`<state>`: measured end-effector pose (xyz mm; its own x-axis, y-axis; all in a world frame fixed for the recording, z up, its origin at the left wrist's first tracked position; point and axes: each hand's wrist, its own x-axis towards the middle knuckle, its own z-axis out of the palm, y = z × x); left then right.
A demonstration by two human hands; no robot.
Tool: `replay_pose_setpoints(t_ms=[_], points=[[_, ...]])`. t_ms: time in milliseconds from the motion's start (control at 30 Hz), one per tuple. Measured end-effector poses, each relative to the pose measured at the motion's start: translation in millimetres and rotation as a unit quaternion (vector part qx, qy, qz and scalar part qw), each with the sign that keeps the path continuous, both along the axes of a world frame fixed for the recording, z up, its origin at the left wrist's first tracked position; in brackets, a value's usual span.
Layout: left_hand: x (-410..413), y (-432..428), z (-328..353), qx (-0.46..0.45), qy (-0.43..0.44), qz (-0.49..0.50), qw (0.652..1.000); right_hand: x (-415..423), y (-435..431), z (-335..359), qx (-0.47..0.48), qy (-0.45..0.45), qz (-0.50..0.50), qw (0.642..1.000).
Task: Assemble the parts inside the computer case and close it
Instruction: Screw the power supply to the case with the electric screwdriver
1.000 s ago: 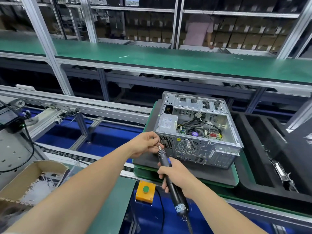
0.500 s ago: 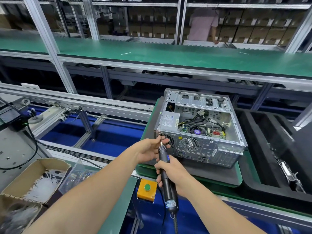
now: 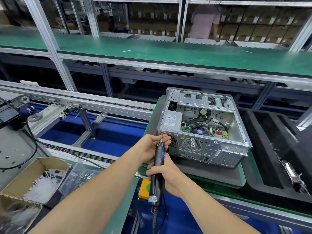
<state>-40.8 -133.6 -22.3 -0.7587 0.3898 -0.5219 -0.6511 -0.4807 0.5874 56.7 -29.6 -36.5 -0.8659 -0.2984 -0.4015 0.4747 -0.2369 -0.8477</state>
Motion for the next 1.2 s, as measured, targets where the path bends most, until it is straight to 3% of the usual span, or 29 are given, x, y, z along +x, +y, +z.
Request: replay_pose_setpoints(t_ms=[934,1201], points=[[-10,2,7,-0.102,0.042,0.001,0.994,5,7,6,0.021,0.028,0.042,0.999],[-13,4,8,-0.114,0.035,0.015,0.993,7,7,11,-0.039,-0.002,0.06,0.997]])
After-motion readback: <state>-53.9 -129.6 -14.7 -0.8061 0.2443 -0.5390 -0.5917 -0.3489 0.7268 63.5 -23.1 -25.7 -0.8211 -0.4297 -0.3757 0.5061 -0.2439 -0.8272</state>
